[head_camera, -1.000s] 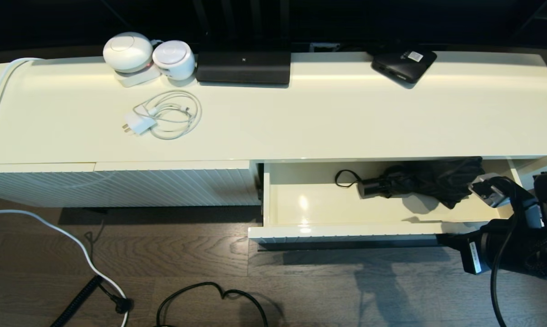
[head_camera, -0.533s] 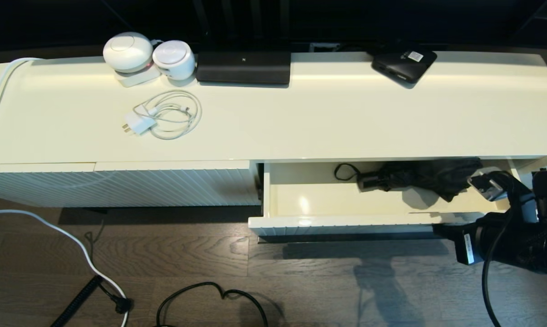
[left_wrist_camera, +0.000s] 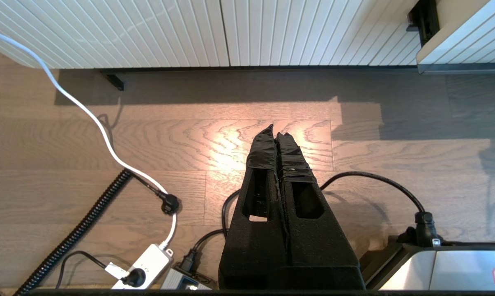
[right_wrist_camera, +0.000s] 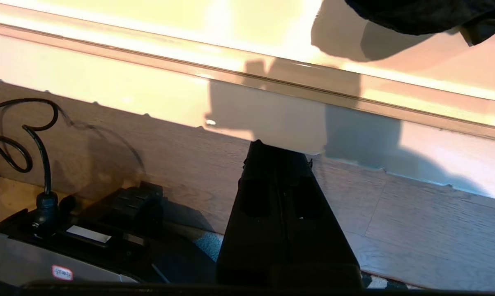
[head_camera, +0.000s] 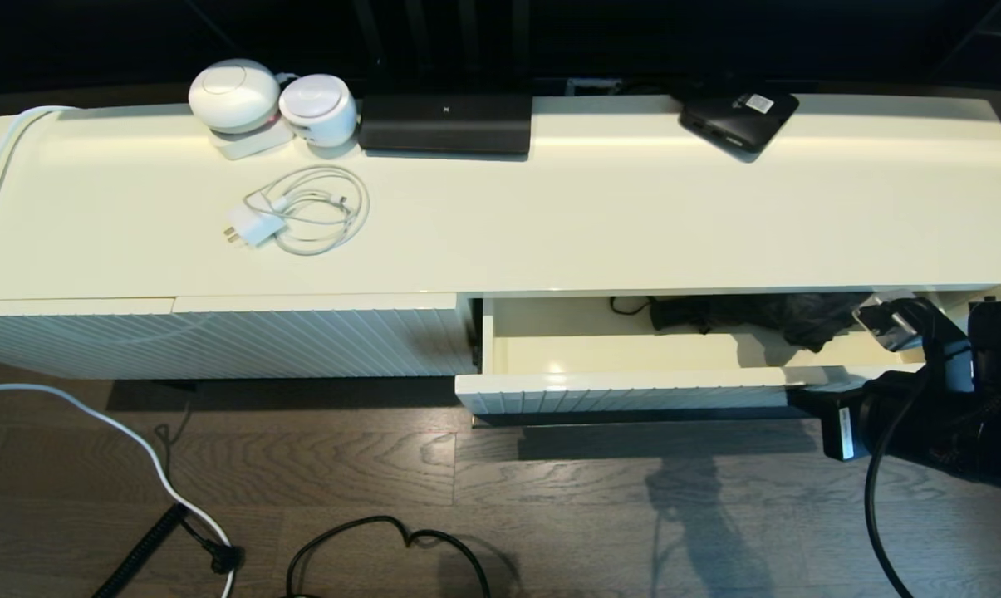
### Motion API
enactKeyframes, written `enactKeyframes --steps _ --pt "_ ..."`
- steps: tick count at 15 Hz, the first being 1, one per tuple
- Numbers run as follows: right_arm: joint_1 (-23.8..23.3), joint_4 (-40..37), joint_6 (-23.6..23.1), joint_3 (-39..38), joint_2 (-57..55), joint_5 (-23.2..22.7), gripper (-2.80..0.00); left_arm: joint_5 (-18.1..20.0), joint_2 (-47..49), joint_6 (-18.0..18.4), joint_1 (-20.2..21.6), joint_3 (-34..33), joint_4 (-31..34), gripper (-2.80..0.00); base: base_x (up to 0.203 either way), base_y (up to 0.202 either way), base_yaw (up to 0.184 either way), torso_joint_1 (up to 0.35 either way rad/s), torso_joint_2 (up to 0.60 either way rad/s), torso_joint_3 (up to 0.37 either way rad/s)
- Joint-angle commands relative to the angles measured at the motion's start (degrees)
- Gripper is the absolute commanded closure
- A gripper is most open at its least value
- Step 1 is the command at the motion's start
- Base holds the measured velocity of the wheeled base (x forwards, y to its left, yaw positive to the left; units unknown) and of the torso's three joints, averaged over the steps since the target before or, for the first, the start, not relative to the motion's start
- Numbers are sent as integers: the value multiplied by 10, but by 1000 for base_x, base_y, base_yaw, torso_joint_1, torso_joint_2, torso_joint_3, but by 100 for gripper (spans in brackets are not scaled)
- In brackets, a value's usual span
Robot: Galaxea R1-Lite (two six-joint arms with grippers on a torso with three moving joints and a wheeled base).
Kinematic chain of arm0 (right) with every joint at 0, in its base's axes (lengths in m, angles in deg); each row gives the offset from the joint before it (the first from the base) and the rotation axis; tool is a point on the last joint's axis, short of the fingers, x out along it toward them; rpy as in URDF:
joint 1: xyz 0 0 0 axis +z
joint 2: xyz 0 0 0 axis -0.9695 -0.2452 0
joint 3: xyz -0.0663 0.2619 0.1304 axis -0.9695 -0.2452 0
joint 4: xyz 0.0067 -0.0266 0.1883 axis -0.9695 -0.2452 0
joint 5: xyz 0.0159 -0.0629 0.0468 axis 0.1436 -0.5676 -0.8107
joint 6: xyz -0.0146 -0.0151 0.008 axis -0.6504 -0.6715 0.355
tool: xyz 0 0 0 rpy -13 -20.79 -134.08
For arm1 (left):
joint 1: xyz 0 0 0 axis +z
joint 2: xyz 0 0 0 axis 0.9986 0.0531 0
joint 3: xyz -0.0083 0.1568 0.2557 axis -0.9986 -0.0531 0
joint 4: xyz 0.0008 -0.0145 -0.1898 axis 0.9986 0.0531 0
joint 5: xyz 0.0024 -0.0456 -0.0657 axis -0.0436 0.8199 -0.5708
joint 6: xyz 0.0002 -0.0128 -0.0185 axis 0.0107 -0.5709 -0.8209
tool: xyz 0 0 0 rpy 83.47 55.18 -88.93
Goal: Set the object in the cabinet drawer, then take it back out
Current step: Close the drawer
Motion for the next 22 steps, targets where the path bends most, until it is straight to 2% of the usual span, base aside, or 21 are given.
enactKeyframes --steps 1,8,18,22 --pt "0 21 3 2 -19 0 0 0 0 0 0 0 0 0 0 0 0 0 0 0" --pt "-10 89 27 15 -62 0 0 0 0 0 0 0 0 0 0 0 0 0 0 0" --pt "-21 172 27 59 -131 9 0 0 0 0 0 0 0 0 0 0 0 0 0 0" --pt "-23 176 25 82 -148 9 0 0 0 0 0 0 0 0 0 0 0 0 0 0"
